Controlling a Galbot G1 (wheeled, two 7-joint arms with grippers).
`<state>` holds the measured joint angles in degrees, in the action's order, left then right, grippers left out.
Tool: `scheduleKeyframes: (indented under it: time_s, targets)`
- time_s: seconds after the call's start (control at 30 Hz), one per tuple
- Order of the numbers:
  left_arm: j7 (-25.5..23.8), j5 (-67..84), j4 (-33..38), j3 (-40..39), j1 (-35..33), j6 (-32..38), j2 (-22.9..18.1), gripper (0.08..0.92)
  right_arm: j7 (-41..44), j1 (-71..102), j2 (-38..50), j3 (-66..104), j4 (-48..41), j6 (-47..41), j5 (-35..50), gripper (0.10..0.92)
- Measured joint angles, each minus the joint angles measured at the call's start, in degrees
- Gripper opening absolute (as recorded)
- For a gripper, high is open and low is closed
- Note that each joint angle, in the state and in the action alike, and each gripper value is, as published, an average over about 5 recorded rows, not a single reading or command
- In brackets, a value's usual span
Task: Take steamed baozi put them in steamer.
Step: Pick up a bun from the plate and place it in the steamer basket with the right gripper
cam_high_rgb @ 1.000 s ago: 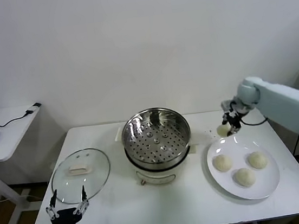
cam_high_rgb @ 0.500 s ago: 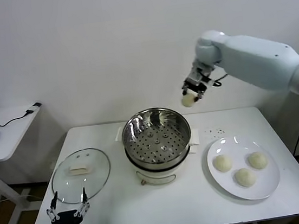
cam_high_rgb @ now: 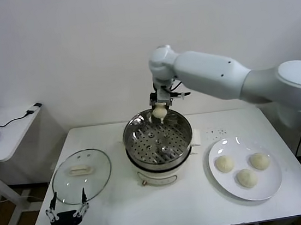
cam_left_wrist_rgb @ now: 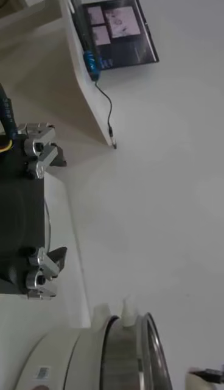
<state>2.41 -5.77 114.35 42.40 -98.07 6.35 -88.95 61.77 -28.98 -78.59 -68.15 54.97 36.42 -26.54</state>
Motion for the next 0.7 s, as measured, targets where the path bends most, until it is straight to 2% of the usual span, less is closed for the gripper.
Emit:
scheduleKeyframes:
  time_s: [0.53,0.63,0.7]
  targets:
    - [0.13,0.39,-0.59,0.41,-0.44,0.13,0.07,0.823,-0.67,6.95,-3.31,2.3,-3.58,2.01,-8.1,0.535]
    - [0.14,0.4,-0.68,0.41,-0.48,0.13,0.07,0.823,-0.72,7.51,-3.51,2.47,-3.68,1.96,-8.83,0.554]
    - [0.14,0.41,-0.75,0.37,-0.57,0.13,0.05,0.823,-0.75,7.73,-3.69,2.63,-3.74,1.82,-9.12,0.594]
